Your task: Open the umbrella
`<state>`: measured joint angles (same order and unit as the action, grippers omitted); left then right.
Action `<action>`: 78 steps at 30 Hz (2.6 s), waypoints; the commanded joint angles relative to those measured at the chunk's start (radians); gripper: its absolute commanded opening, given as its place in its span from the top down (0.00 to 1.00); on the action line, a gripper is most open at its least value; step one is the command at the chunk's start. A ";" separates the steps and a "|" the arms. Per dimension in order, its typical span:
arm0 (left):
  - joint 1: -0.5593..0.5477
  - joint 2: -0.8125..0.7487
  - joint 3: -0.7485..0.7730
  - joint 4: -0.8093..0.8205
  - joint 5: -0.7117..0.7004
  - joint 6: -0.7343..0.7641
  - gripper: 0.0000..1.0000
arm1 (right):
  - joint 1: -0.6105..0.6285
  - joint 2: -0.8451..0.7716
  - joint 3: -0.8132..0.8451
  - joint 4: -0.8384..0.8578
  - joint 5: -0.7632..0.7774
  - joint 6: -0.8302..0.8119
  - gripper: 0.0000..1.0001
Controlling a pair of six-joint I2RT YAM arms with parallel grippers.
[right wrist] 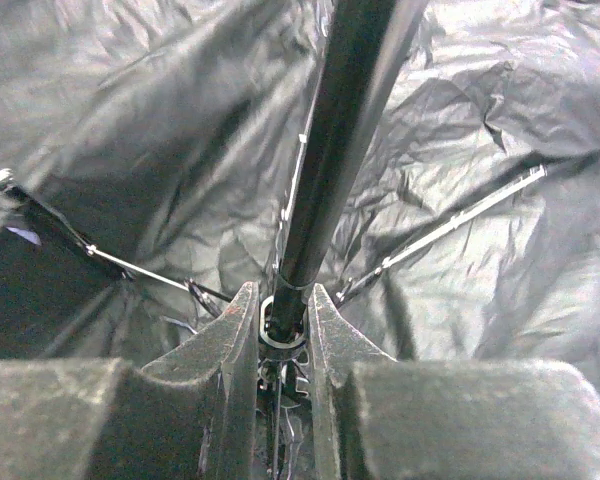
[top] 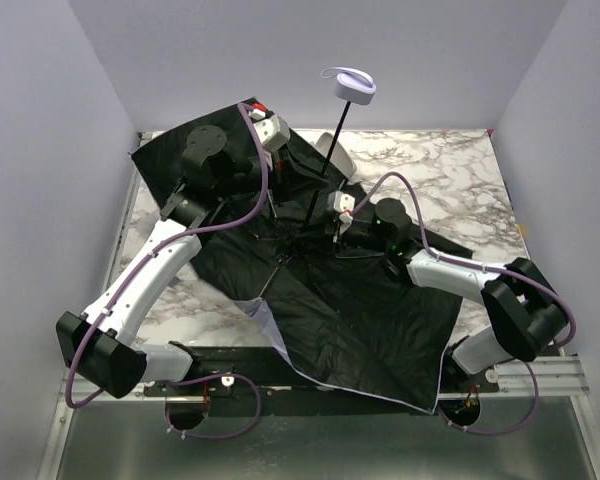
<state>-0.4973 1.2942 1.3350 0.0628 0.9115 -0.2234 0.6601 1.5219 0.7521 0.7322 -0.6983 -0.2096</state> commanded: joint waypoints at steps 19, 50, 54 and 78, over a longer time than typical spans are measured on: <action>-0.020 -0.127 0.099 0.180 0.151 -0.007 1.00 | 0.004 0.175 0.010 -0.312 0.105 -0.143 0.83; 0.119 -0.212 -0.214 0.044 -0.069 0.258 1.00 | -0.015 0.625 0.630 -1.060 0.275 -0.384 0.98; 0.119 -0.187 -0.201 0.014 -0.072 0.294 1.00 | -0.014 0.582 0.580 -1.048 0.233 -0.459 0.91; 0.121 -0.116 0.081 0.283 0.013 -0.031 1.00 | -0.036 0.750 0.731 -1.293 0.318 -0.906 0.95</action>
<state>-0.3347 1.2648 1.1950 -0.1146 0.7029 -0.0261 0.5907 2.0701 1.5166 -0.2531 -0.7460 -0.8032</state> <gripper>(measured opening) 0.115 0.220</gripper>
